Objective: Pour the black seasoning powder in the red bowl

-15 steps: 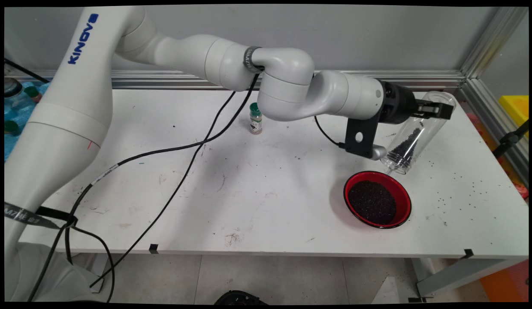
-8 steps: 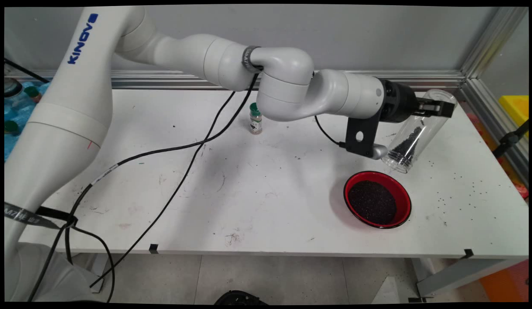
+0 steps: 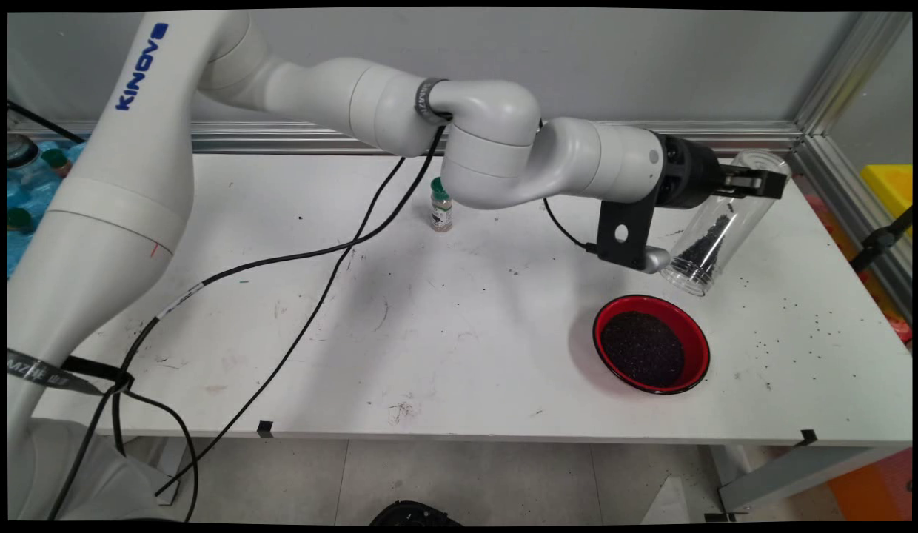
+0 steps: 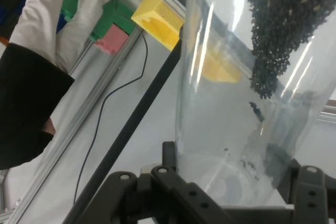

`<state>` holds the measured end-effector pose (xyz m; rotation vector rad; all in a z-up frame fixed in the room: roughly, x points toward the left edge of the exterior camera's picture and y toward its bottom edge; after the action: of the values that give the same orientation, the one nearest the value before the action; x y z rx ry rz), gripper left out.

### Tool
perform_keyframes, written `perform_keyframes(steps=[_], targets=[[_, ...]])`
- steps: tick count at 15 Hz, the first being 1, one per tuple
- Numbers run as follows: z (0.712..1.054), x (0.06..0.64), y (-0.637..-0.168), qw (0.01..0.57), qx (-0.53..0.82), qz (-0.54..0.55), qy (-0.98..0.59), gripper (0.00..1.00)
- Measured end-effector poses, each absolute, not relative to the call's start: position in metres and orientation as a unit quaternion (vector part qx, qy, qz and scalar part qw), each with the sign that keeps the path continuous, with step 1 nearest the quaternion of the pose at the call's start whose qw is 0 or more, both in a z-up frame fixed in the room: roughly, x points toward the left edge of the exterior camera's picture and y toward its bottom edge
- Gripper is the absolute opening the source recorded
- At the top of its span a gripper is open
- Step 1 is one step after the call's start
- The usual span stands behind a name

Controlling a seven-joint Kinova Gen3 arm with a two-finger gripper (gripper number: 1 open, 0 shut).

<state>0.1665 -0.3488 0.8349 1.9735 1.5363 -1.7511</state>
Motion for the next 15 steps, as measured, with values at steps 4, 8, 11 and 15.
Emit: perform_keyframes(steps=[4,8,11,15], targets=[[0.8358,0.1669,-0.3481,0.045,0.644,-0.574,0.504,0.00],[0.8358,0.1671,-0.3475,0.041,0.641,-0.574,0.509,0.00],[0.8352,0.1677,-0.3475,0.030,0.630,-0.573,0.523,0.00],[0.8355,0.1695,-0.3497,0.011,0.611,-0.571,0.548,0.00]])
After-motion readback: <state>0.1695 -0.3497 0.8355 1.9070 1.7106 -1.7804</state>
